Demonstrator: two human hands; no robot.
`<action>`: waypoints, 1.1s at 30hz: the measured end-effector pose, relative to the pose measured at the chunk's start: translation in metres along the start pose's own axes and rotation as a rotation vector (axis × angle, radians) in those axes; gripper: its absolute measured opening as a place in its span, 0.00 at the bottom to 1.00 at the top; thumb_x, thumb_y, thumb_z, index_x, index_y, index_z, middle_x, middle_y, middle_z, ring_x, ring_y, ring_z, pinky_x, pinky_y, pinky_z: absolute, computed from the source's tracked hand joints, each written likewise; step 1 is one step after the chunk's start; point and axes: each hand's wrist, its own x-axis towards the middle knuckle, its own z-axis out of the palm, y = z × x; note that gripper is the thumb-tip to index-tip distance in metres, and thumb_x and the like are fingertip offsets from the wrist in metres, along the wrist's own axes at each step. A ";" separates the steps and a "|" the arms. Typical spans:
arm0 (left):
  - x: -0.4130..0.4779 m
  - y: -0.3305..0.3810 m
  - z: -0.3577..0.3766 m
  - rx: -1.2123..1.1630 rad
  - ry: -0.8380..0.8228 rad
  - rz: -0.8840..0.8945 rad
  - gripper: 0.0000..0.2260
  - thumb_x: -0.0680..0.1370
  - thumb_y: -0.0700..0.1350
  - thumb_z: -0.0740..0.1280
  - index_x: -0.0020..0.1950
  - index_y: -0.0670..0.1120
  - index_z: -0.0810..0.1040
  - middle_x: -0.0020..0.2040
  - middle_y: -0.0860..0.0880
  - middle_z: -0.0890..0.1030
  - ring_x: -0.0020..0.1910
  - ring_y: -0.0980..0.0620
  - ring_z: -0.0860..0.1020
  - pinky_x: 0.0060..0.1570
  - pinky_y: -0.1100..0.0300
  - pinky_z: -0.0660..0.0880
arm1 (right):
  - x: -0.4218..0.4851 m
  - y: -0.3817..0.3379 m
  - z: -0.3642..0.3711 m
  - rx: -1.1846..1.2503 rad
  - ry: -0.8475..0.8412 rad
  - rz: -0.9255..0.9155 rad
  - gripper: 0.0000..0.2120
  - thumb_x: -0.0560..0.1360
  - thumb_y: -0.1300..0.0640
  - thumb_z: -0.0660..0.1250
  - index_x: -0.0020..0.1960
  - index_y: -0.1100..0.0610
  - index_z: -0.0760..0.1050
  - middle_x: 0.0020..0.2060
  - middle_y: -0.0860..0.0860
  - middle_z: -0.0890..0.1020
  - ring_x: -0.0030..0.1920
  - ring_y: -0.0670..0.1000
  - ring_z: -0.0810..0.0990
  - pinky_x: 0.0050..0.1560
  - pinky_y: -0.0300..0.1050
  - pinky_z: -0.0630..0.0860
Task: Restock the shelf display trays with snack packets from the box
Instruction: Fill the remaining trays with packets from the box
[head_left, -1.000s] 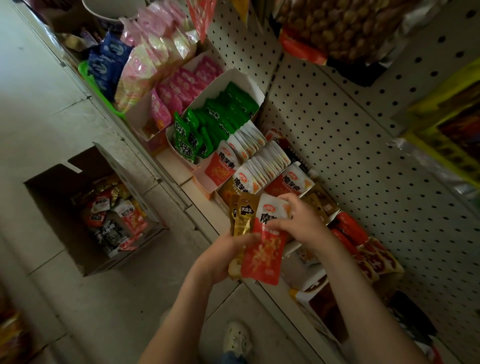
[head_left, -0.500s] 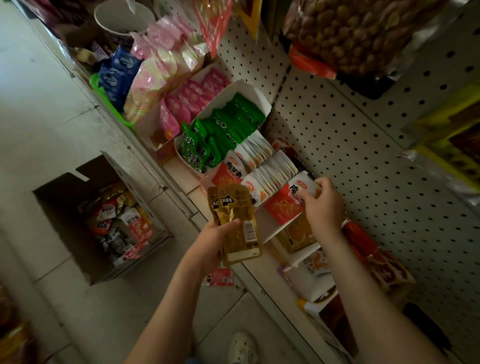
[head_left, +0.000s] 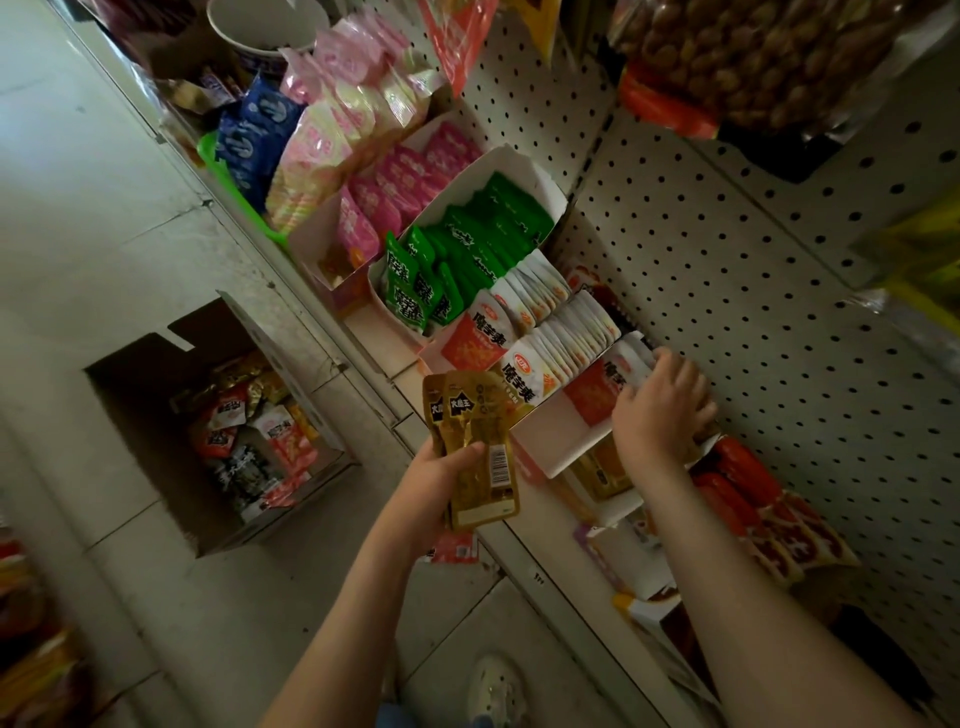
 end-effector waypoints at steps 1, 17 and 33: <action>-0.001 -0.001 0.002 0.017 0.024 0.030 0.09 0.80 0.39 0.62 0.58 0.50 0.74 0.55 0.45 0.82 0.52 0.44 0.82 0.52 0.46 0.78 | -0.003 -0.006 -0.006 0.111 -0.020 -0.007 0.20 0.76 0.56 0.65 0.66 0.58 0.67 0.65 0.57 0.72 0.66 0.56 0.68 0.65 0.51 0.64; -0.003 0.000 0.013 0.195 -0.111 0.210 0.18 0.76 0.50 0.64 0.66 0.53 0.72 0.64 0.49 0.76 0.59 0.50 0.77 0.62 0.52 0.73 | -0.061 -0.043 -0.044 1.450 -0.657 0.688 0.11 0.75 0.62 0.67 0.57 0.58 0.72 0.46 0.58 0.83 0.43 0.58 0.84 0.45 0.56 0.81; -0.001 -0.011 -0.016 0.523 -0.039 0.108 0.05 0.80 0.45 0.63 0.47 0.46 0.77 0.44 0.48 0.83 0.43 0.50 0.83 0.48 0.55 0.81 | -0.053 -0.018 -0.052 0.935 -0.995 0.138 0.20 0.68 0.65 0.74 0.55 0.51 0.73 0.47 0.52 0.82 0.44 0.48 0.82 0.38 0.39 0.79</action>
